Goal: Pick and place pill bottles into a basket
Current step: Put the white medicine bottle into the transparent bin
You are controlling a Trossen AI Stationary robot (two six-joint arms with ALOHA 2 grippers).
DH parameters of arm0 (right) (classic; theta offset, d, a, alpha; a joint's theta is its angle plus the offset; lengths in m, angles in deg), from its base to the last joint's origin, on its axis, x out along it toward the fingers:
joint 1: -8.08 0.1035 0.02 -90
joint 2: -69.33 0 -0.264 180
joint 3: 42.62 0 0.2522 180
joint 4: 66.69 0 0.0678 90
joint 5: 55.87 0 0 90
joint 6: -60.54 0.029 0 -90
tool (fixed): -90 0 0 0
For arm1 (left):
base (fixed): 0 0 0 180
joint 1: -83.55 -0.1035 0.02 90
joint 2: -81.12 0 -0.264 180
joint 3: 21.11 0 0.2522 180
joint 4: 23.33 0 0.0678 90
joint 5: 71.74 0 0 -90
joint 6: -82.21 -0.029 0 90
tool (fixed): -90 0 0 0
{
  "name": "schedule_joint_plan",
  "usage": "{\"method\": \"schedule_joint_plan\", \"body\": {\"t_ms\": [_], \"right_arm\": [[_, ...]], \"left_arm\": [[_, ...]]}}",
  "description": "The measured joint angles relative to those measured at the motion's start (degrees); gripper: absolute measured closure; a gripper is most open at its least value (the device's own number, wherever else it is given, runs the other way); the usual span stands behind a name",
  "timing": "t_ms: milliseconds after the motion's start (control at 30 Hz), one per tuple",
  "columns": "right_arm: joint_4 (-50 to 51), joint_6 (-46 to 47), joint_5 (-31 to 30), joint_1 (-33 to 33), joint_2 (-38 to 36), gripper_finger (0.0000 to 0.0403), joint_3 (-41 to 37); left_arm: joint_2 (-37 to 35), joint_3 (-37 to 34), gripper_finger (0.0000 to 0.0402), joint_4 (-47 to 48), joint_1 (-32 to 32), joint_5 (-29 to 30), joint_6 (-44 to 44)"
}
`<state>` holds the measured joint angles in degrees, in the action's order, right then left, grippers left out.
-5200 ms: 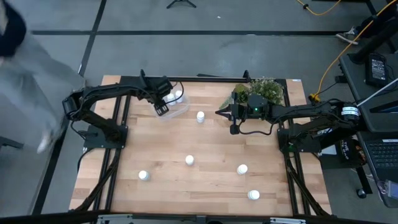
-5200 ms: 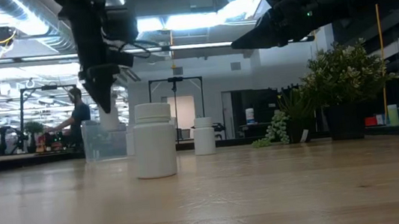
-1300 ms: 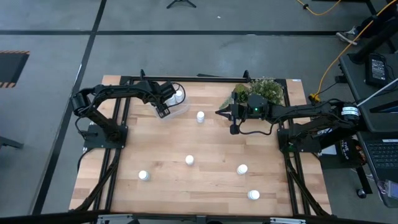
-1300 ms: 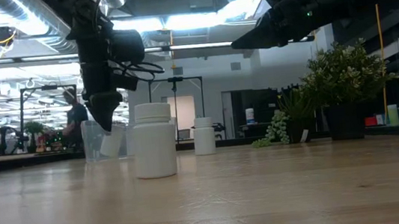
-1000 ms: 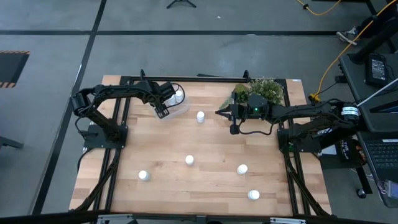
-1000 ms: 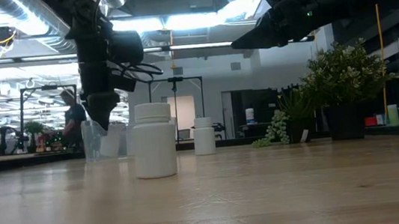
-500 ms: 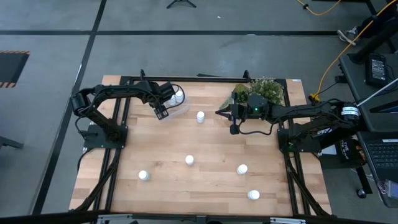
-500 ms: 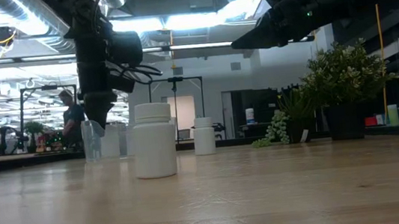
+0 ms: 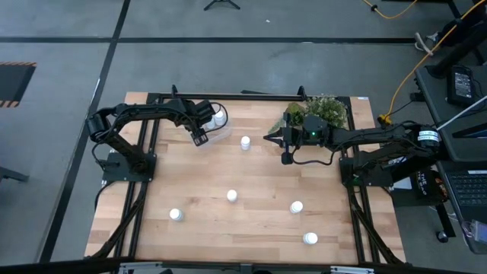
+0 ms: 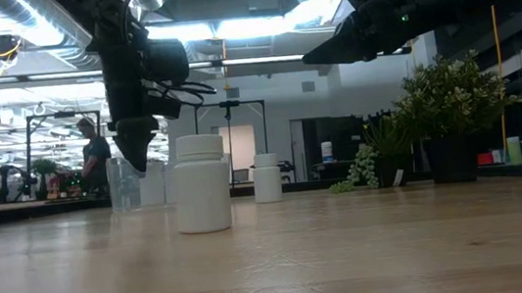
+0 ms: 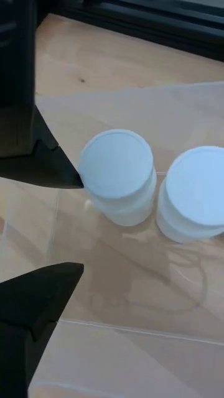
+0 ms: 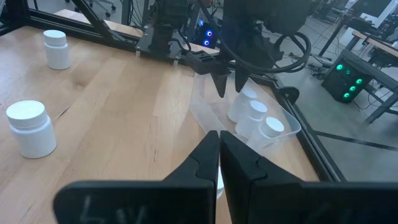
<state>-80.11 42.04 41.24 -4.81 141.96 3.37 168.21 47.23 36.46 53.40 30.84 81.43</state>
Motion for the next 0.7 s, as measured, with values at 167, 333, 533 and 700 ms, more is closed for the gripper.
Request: {"method": "schedule_joint_plan", "body": {"t_ms": [167,333,533,700], "right_arm": [[0.00,0.00,-0.01,0.00,-0.01,0.0384,0.00],[0.00,-0.07,0.01,0.00,0.01,0.0384,0.00],[0.00,-0.11,-0.02,0.00,0.00,0.0384,0.00],[0.00,-0.15,-0.02,0.00,-0.01,0.0384,0.00]], "left_arm": [[0.00,0.00,0.0204,1.73,0.00,0.18,0.53],[0.00,0.00,0.0204,4.92,0.16,-0.24,1.00],[-0.31,1.21,0.0204,6.72,0.50,-0.29,1.03],[-0.33,4.94,0.0204,9.23,0.56,-0.44,1.09]]}}
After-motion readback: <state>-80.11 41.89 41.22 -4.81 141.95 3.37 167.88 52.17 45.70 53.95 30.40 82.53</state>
